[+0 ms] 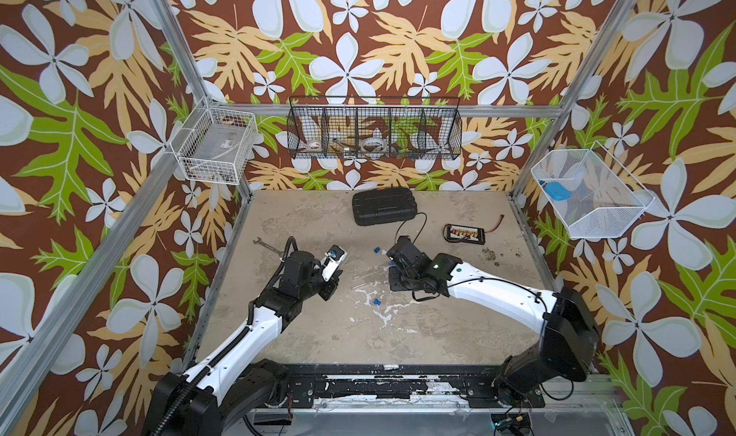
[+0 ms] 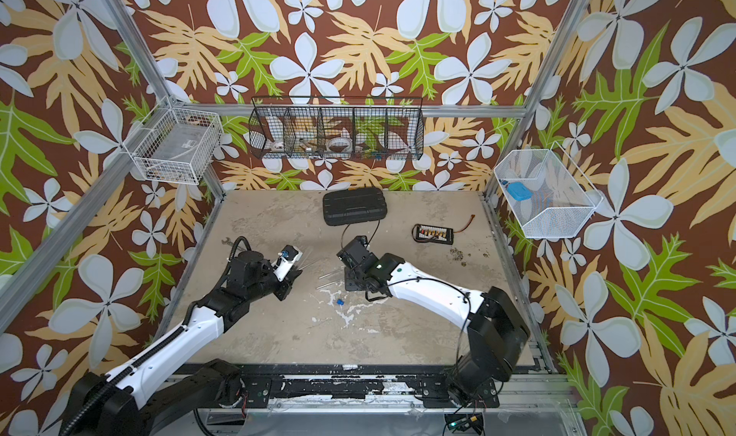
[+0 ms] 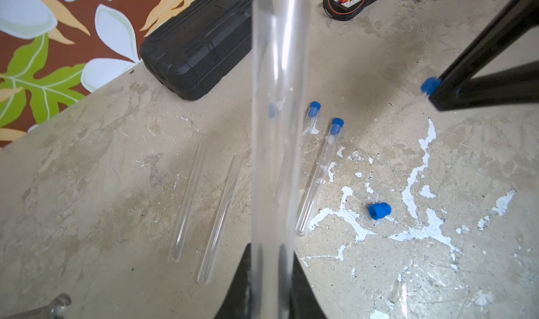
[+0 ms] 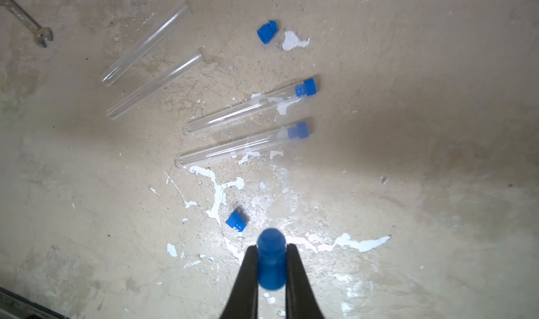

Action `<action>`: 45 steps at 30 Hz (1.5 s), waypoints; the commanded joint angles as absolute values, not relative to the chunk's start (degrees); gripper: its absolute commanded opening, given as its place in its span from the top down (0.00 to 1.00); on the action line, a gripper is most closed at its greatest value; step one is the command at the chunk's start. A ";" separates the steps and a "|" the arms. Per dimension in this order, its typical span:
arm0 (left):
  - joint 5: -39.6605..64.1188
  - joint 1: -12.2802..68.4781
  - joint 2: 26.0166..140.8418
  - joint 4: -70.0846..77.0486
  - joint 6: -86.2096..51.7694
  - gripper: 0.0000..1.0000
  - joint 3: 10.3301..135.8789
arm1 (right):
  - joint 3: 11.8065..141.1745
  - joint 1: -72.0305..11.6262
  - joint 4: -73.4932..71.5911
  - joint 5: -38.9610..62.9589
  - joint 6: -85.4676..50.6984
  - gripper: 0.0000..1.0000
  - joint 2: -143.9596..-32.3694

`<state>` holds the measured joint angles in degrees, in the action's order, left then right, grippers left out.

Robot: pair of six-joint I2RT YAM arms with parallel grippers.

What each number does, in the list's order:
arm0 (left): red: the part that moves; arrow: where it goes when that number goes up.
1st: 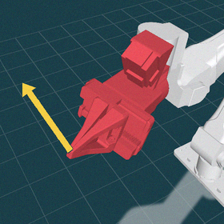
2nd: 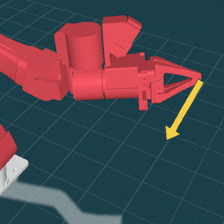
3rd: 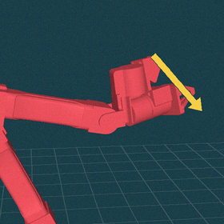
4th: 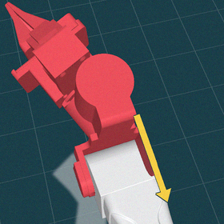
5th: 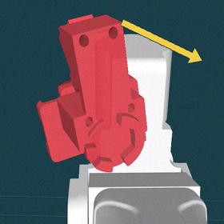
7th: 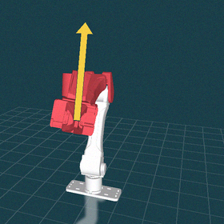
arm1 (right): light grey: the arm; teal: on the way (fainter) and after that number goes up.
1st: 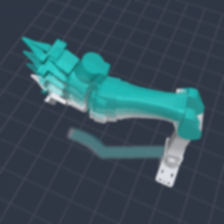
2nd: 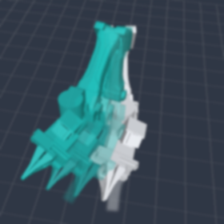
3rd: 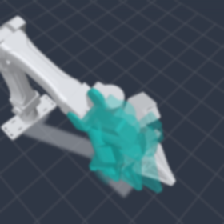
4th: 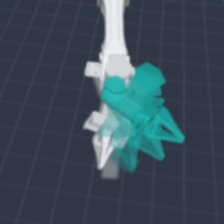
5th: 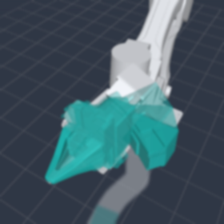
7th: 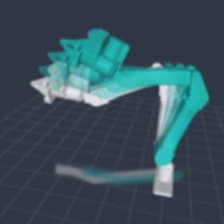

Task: Insert stoppers into test tubes
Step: Pick up the stopper from the center of the board, then insert the stopper into the test tube.

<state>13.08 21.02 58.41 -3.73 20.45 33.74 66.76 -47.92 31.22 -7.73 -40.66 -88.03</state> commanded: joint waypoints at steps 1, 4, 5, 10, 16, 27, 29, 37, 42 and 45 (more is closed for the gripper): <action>14.95 20.92 57.94 -4.76 24.79 1.00 34.67 | 63.35 -46.42 24.90 -4.24 -26.81 0.98 -82.77; 15.31 20.92 57.85 -5.85 27.33 1.00 35.19 | 62.11 -44.79 24.02 -0.27 -17.17 0.97 -78.93; 15.36 20.94 57.77 -6.20 28.44 1.00 35.16 | 61.89 -44.60 23.81 0.83 -13.14 0.96 -77.70; 18.25 20.93 56.59 -7.40 32.89 1.00 35.17 | 61.05 -44.51 23.99 4.28 2.66 0.96 -72.71; 19.15 24.15 55.29 -11.41 40.84 1.00 35.93 | 61.77 -44.55 29.16 11.13 18.50 0.94 -71.89; 13.09 29.76 56.20 -15.59 48.18 1.00 36.54 | 66.85 -46.42 35.53 15.64 28.15 0.94 -75.77; 11.58 30.66 56.64 -16.05 49.66 1.00 36.73 | 68.14 -47.33 36.32 15.06 28.72 0.94 -77.05; 8.81 31.71 57.49 -16.20 51.55 1.00 37.60 | 70.26 -48.83 35.73 10.97 29.01 0.94 -79.70; 8.53 32.32 57.69 -16.17 51.92 1.00 37.71 | 71.92 -49.52 34.60 9.94 28.57 0.94 -81.69; 8.53 32.60 57.74 -16.19 52.03 1.00 37.71 | 72.66 -49.88 34.26 9.84 28.39 0.94 -82.68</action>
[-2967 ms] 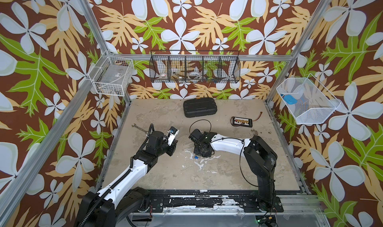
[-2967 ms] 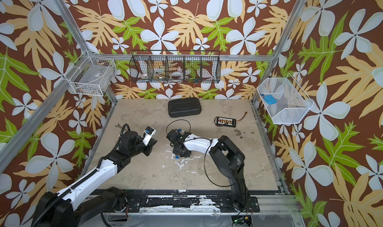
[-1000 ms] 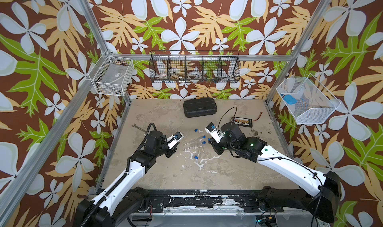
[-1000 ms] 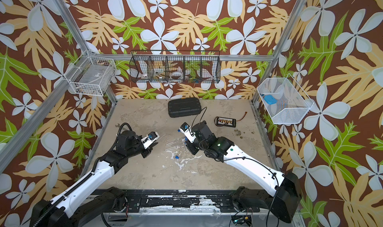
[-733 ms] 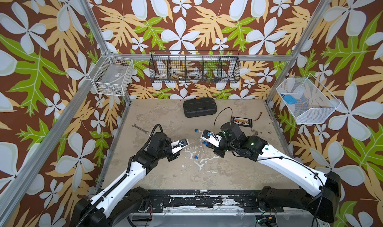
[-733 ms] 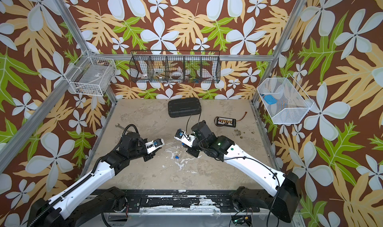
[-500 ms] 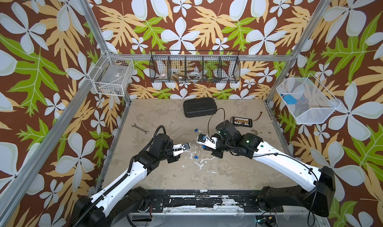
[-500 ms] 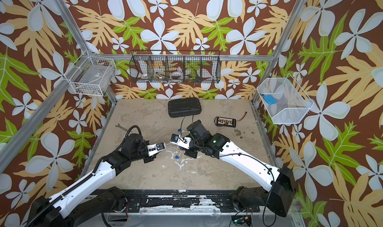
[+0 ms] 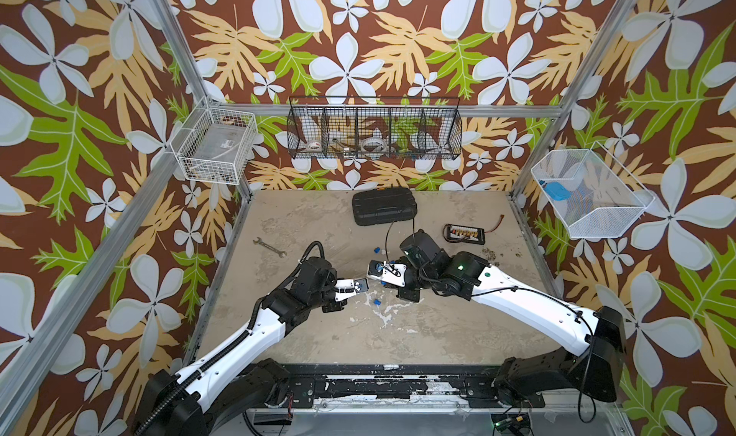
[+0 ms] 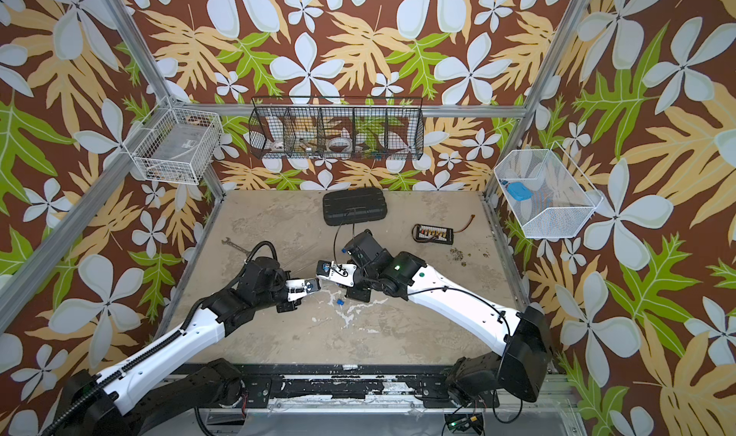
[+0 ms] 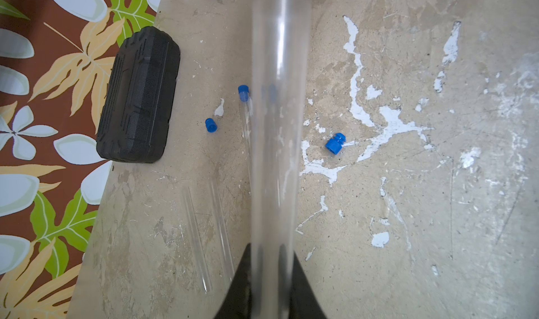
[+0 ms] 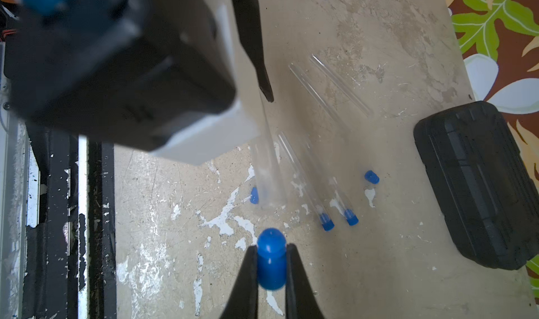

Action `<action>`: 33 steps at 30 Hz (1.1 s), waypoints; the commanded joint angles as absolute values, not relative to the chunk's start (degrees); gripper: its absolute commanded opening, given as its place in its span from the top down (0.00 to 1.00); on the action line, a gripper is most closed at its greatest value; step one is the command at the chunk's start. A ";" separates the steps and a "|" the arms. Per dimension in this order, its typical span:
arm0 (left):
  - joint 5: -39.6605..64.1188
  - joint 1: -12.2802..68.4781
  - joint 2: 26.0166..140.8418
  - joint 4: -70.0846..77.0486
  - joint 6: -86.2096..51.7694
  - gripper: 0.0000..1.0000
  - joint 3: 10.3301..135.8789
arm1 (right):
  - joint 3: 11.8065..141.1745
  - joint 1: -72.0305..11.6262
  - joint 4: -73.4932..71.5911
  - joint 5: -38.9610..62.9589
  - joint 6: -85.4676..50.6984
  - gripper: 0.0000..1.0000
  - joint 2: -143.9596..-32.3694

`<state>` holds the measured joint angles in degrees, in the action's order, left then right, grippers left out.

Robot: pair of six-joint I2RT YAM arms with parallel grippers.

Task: Insert stoppers into test tubes
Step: Insert the stopper into the test tube.

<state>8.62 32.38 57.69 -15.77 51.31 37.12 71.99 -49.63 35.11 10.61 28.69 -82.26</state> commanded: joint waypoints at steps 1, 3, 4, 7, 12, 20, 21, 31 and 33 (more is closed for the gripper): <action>8.59 32.69 57.74 -16.19 52.03 1.00 37.79 | 72.85 -50.07 34.27 9.79 28.39 0.94 -83.01; 8.61 32.78 57.76 -16.20 52.00 1.00 37.79 | 72.85 -50.27 34.13 9.68 28.39 0.94 -83.40; 8.61 32.87 57.74 -16.26 52.11 1.00 37.79 | 72.86 -50.43 34.07 9.63 28.39 0.94 -83.55; 8.68 32.95 57.66 -16.24 52.20 1.00 37.88 | 73.03 -50.51 33.93 9.17 28.32 0.94 -84.00; 8.88 33.13 57.64 -16.11 52.56 1.00 37.88 | 73.65 -50.54 33.73 9.06 27.98 0.94 -84.77; 8.81 33.63 57.33 -16.02 53.20 1.00 38.45 | 74.00 -51.40 33.97 8.69 28.39 0.94 -85.78; 8.58 33.87 57.27 -16.02 53.54 1.00 38.50 | 74.08 -51.53 34.22 8.84 28.48 0.95 -85.96; -0.14 40.43 54.70 -14.01 61.08 1.00 36.71 | 78.68 -51.68 38.29 13.48 24.97 1.00 -89.14; -1.01 41.27 53.92 -13.37 61.92 1.00 36.18 | 79.66 -51.68 39.16 14.29 23.85 1.00 -89.88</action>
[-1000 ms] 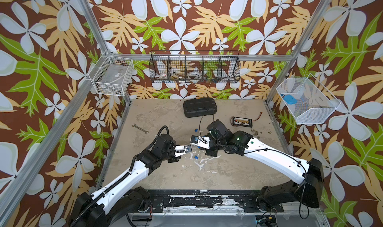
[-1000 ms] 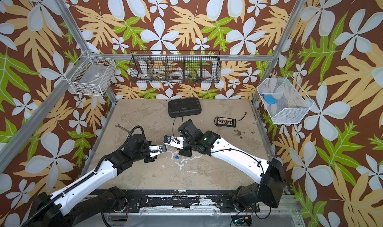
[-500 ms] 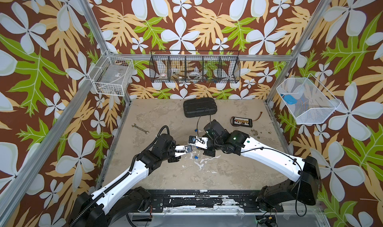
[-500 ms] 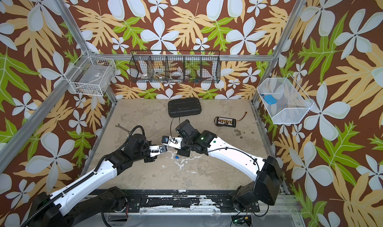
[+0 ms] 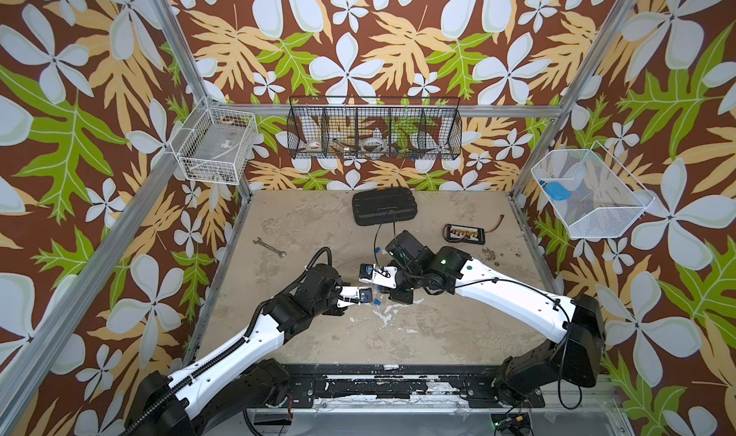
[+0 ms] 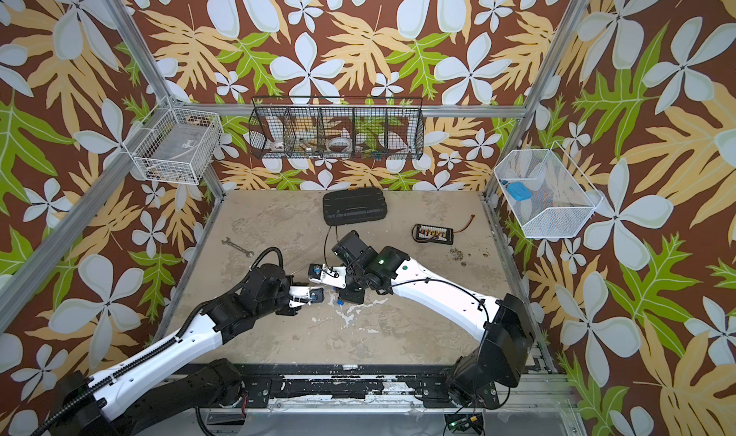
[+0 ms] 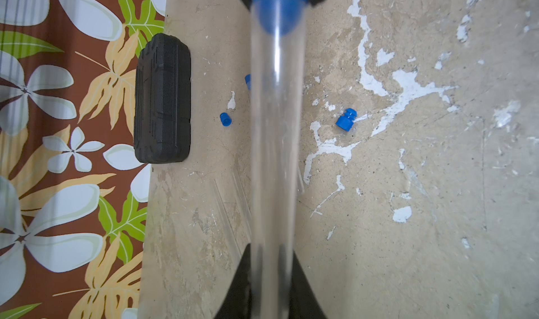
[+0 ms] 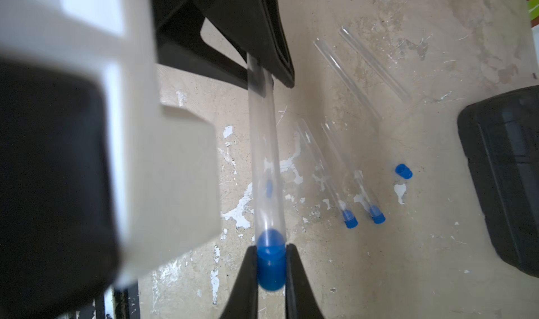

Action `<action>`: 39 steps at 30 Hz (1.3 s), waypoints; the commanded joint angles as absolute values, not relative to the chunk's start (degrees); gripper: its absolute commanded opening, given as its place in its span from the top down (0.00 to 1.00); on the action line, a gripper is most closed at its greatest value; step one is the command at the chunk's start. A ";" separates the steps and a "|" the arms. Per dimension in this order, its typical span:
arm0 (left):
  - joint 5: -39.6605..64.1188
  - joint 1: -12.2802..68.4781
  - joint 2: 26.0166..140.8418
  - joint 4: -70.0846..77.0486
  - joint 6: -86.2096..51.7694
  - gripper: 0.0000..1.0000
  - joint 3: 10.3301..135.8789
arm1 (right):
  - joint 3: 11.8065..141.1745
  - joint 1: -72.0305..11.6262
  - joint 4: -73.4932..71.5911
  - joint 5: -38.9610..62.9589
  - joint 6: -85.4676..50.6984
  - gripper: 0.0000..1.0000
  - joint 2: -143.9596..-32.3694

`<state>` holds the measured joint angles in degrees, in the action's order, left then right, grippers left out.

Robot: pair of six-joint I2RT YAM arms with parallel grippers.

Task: Insert stoppers into test tubes
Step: Insert the stopper into the test tube.

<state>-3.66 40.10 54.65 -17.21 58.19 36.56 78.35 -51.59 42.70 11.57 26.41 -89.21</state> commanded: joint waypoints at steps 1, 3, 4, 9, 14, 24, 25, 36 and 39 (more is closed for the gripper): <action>-1.51 41.56 53.63 -13.04 62.34 1.00 35.96 | 80.09 -51.68 39.51 14.58 23.33 1.00 -90.20; -2.31 42.15 53.06 -12.50 63.23 1.00 35.54 | 80.83 -51.68 40.06 14.99 22.79 1.00 -90.81; -2.65 42.58 52.63 -12.14 63.88 1.00 35.23 | 81.36 -51.68 40.29 15.35 22.57 1.00 -91.19; -2.96 44.35 50.10 -10.31 68.45 1.00 33.38 | 84.94 -51.68 41.03 17.05 21.20 1.00 -93.63; -2.45 45.46 48.27 -9.40 71.55 1.00 32.01 | 89.19 -51.51 40.88 19.07 19.73 1.00 -96.52; -0.94 47.03 46.30 -7.13 74.93 1.00 30.02 | 95.17 -50.27 38.87 26.84 17.60 1.00 -100.19; -0.39 47.10 45.92 -6.46 74.96 1.00 29.68 | 94.91 -50.23 37.78 27.63 17.66 1.00 -100.07; 3.87 47.10 43.07 -4.49 76.29 1.00 26.87 | 91.29 -49.58 34.19 32.49 20.28 1.00 -97.65; 2.97 47.10 42.97 -4.48 76.07 1.00 25.73 | 89.17 -49.14 34.17 32.64 20.52 0.94 -95.89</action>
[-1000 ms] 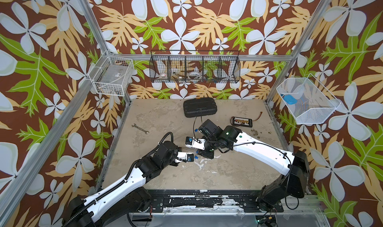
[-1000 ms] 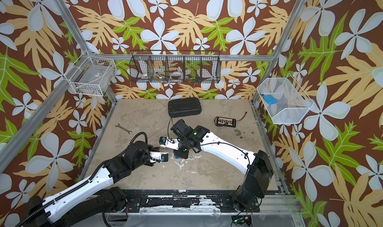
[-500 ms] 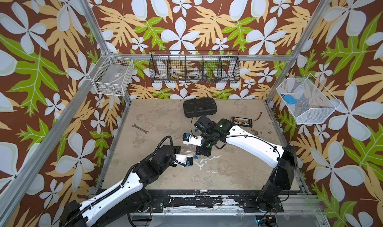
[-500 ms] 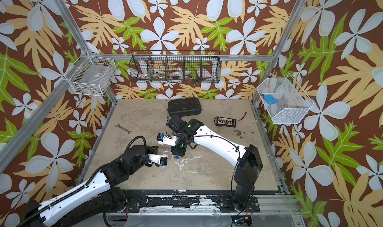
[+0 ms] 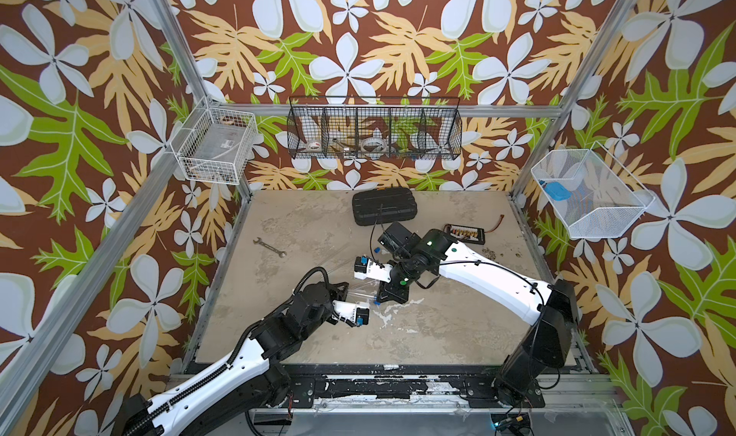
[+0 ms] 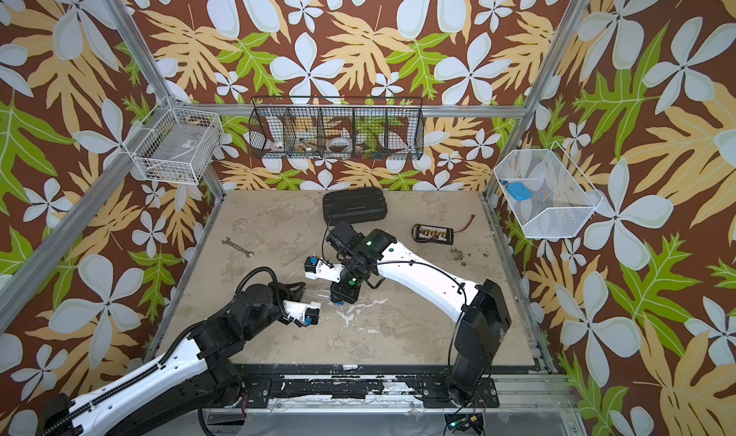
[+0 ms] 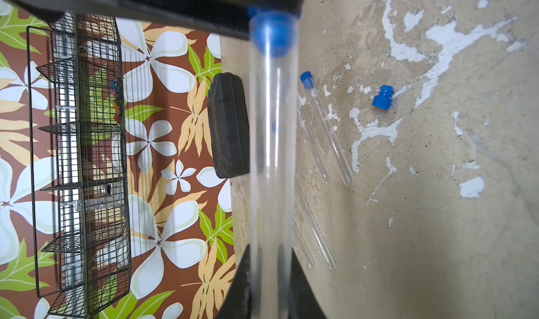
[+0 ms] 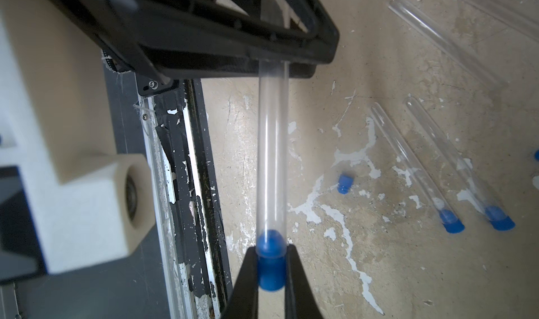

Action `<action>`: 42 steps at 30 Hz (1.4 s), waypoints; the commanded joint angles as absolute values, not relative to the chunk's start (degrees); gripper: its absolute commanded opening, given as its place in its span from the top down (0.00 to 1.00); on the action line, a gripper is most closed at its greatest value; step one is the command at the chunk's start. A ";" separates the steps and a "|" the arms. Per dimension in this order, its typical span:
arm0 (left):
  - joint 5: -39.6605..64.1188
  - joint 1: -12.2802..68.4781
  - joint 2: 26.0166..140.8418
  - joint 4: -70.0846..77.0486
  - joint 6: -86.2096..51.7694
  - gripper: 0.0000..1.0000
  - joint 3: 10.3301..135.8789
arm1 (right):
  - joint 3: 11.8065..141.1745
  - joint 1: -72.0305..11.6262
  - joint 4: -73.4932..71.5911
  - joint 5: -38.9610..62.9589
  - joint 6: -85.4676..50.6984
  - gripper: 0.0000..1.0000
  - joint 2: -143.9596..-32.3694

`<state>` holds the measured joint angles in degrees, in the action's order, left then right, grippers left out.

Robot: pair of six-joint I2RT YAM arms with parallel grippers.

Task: Insert stoppers into test tubes
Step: Insert the stopper into the test tube.

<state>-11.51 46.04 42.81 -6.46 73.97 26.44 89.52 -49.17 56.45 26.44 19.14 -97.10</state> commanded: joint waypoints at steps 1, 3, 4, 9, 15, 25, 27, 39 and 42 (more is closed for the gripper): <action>2.23 47.08 42.98 -4.14 75.86 1.00 25.08 | 88.45 -49.04 34.34 32.40 20.54 0.90 -95.17; -1.04 47.08 43.20 -3.22 75.41 1.00 23.41 | 86.64 -48.97 34.05 31.73 20.33 0.78 -92.94; -2.55 47.05 43.48 -3.17 75.19 1.00 22.78 | 84.94 -48.74 33.36 31.76 19.50 0.73 -91.39; -4.31 46.84 45.29 -2.44 70.31 1.00 21.64 | 77.40 -46.14 31.29 33.56 14.97 0.56 -84.26; -3.95 46.45 47.40 -1.64 62.19 1.00 22.38 | 67.84 -41.26 26.24 31.22 10.14 0.55 -74.42; 5.60 45.56 52.03 -5.48 47.30 1.00 26.79 | 46.38 -44.86 17.70 24.63 28.53 0.57 -54.45; 7.27 45.61 52.16 -4.72 45.53 1.00 27.05 | 44.32 -46.59 18.01 24.12 33.98 0.56 -52.18; 12.08 45.52 53.00 -4.88 43.09 1.00 28.21 | 43.77 -49.55 18.39 20.72 45.64 0.54 -54.40; 12.65 45.52 53.26 -5.10 42.88 1.00 28.48 | 44.12 -49.91 18.27 20.93 46.71 0.55 -55.10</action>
<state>10.85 45.54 53.12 -5.37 43.68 27.90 43.64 -49.63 19.66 21.21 44.21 -54.78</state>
